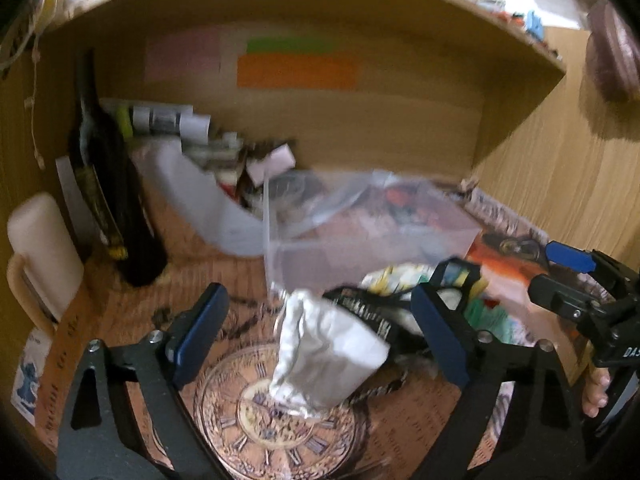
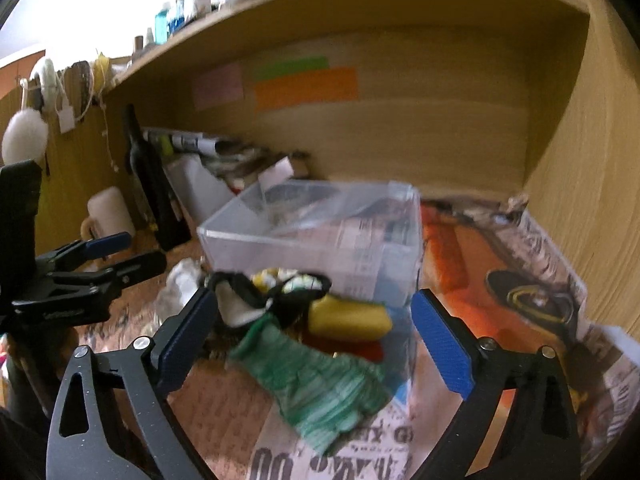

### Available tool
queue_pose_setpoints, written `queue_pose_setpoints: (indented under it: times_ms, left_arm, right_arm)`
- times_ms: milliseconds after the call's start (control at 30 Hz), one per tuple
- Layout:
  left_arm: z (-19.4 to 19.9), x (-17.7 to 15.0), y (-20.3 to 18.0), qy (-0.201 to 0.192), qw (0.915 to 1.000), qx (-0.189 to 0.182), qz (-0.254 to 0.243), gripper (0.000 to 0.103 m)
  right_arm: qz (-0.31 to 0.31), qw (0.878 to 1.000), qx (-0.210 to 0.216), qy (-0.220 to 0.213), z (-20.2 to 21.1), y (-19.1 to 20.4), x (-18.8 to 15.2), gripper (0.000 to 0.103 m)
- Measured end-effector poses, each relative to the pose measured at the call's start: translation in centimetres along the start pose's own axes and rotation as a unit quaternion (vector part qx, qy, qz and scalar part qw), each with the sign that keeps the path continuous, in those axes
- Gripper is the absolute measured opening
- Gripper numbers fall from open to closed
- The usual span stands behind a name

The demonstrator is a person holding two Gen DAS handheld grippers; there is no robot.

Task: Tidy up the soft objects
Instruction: 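Grasp the green knit glove with the right tool while the left tool grasps the white cloth pouch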

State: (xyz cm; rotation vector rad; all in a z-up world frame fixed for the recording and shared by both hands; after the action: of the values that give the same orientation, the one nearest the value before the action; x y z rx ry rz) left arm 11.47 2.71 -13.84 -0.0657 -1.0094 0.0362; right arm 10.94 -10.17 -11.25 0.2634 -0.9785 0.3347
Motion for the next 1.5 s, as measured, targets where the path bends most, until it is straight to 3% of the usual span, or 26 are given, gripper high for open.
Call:
queue_pose_setpoints:
  times_ms: [367, 667, 900, 1033, 1100, 1267, 1400, 1500]
  left_arm:
    - [-3.4, -4.1, 0.2, 0.070, 0.9974, -0.015, 0.004, 0.089]
    - [-3.9, -4.9, -0.6, 0.080, 0.9957, -0.046, 0.002, 0.058]
    - [-3.5, -5.0, -0.9, 0.083, 0.9947, -0.061, 0.002, 0.024]
    - [-3.1, -4.7, -0.7, 0.079, 0.9948, -0.063, 0.010, 0.011]
    - [-2.9, -4.6, -0.4, 0.076, 0.9952, -0.061, 0.012, 0.010]
    - [-2.4, -4.3, 0.0, 0.065, 0.9956, -0.063, 0.019, 0.009]
    - [-1.8, -3.6, 0.2, 0.053, 0.9965, -0.061, 0.019, 0.008]
    - [-1.2, -2.9, 0.2, 0.042, 0.9973, -0.058, 0.016, 0.007]
  right_arm:
    - [0.005, 0.997, 0.032, 0.075, -2.8, 1.0, -4.2, 0.083]
    - [0.020, 0.993, 0.023, 0.111, -4.5, 1.1, -5.8, 0.064]
    - [0.018, 0.996, 0.025, 0.088, -3.6, 1.3, -4.4, 0.064]
    - [0.040, 0.995, 0.034, 0.089, -4.1, 2.3, -4.1, 0.064]
    - [0.057, 0.994, 0.033, 0.092, -4.6, 3.0, -4.3, 0.064]
    - [0.055, 0.992, 0.042, 0.102, -5.3, 3.2, -4.6, 0.028]
    - [0.049, 0.994, 0.039, 0.091, -4.6, 2.9, -4.2, 0.015]
    - [0.046, 0.995, 0.037, 0.076, -3.7, 2.7, -3.6, 0.013]
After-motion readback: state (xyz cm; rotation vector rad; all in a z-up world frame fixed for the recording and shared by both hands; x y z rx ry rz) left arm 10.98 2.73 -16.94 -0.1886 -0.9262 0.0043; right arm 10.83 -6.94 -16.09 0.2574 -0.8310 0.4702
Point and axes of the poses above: each gripper's, at about its wrist camera, not at the fingertips, and z roughly against the way its jaws point, y to its left, x to its top, the point moved 10 cm from there along -z, roughly the way its jaws point, and after that the axes turned 1 degree about -x, right-handed, at the moved point
